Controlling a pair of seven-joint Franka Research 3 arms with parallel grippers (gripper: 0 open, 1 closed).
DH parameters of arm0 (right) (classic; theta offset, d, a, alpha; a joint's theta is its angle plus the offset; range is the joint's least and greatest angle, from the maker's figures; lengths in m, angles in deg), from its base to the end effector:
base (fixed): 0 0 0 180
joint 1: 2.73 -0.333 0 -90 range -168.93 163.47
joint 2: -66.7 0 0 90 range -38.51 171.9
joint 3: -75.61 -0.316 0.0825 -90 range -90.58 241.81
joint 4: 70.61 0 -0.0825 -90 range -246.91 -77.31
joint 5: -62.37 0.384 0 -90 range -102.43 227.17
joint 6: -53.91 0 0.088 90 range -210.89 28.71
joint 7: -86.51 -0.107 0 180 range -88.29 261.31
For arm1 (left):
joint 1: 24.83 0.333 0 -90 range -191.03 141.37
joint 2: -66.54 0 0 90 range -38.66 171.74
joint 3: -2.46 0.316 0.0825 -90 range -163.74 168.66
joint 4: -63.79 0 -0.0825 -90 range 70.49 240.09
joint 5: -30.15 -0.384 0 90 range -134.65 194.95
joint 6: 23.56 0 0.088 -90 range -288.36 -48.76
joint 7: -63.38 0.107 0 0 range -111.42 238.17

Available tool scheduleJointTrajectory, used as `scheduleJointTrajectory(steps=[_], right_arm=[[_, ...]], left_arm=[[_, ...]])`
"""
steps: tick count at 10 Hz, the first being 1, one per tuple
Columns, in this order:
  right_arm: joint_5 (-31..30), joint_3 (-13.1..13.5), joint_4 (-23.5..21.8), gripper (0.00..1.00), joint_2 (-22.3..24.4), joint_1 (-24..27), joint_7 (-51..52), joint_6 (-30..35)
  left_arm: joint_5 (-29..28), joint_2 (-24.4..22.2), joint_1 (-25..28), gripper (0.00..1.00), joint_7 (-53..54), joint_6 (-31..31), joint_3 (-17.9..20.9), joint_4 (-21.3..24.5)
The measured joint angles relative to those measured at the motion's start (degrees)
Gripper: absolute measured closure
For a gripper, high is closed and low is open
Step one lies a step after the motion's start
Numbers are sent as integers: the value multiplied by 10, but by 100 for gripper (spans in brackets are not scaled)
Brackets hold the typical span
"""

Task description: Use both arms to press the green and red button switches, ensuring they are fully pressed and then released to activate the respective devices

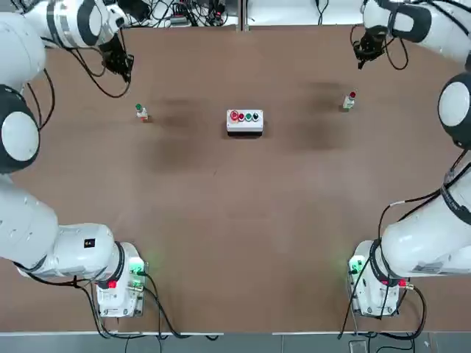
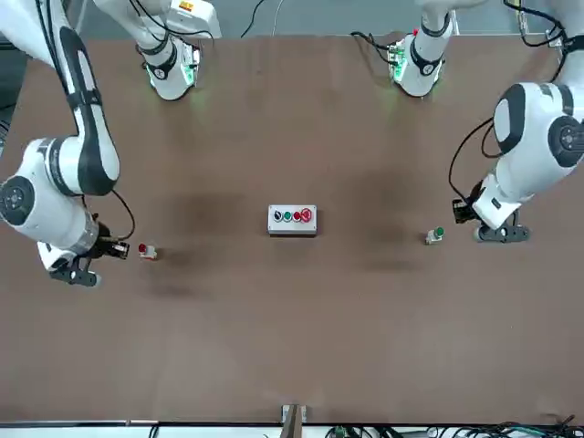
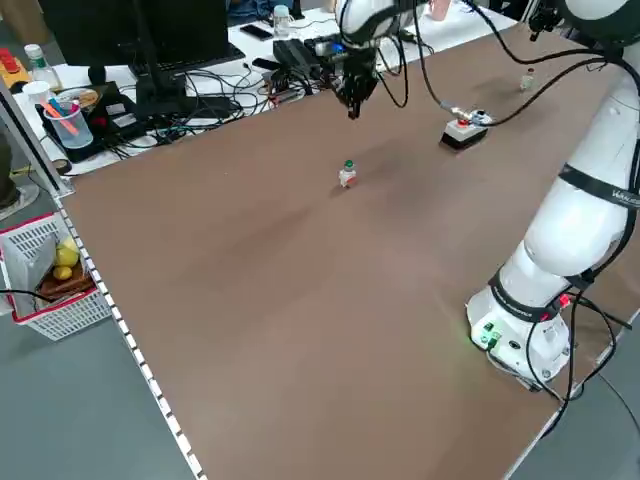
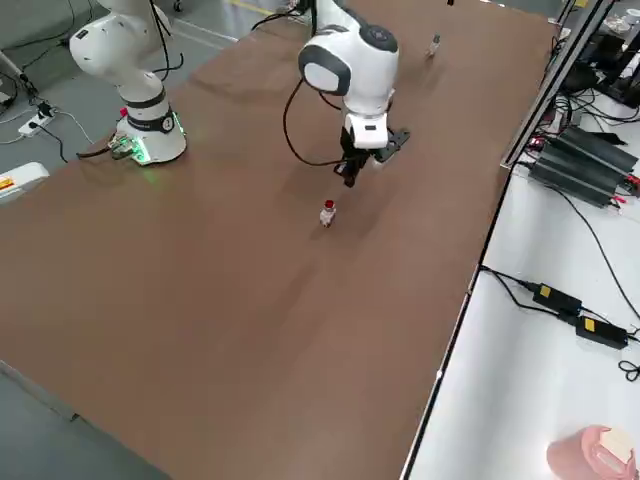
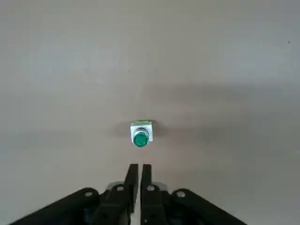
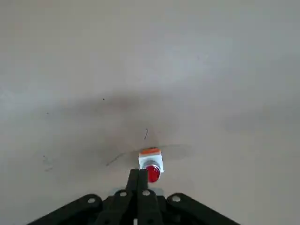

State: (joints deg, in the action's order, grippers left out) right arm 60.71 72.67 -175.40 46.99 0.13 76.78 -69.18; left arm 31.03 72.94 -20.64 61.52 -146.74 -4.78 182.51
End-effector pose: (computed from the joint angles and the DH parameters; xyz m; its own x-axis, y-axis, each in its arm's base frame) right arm 0.6328 -0.0024 0.3443 0.9877 -0.1546 -0.0226 -0.1544 -0.9880 0.0106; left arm 0.5623 -0.0296 0.3750 0.9993 -0.0120 -0.0340 -0.0112 -0.9996 0.0255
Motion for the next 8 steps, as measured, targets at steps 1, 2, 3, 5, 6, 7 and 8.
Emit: scheduleJointTrajectory(steps=[1, 2, 3, 5, 6, 7, 8], right_arm=[[-1, 0, -8, 99, 0, 4, 9, -10], [-1, 0, -18, 99, -1, 8, 18, -23], [-1, 0, -29, 99, -1, 12, 23, -38], [-1, 0, -58, 99, -3, 14, 25, -77], [-2, 0, -69, 99, -7, 14, 25, -93], [-2, 0, -74, 99, -13, 14, 25, -100], [-2, 0, -74, 99, -18, 14, 25, -101]], left_arm=[[0, 0, 0, 93, 1, -13, 0, 16], [0, 2, 0, 99, 1, -23, 0, 28], [0, 6, 3, 99, 2, -33, 0, 35], [-4, 27, 8, 99, 3, -59, 1, 39], [-6, 42, 9, 99, 3, -75, 1, 40], [-6, 58, 9, 99, 3, -91, 0, 41], [-6, 69, 9, 99, 2, -106, 0, 44]])
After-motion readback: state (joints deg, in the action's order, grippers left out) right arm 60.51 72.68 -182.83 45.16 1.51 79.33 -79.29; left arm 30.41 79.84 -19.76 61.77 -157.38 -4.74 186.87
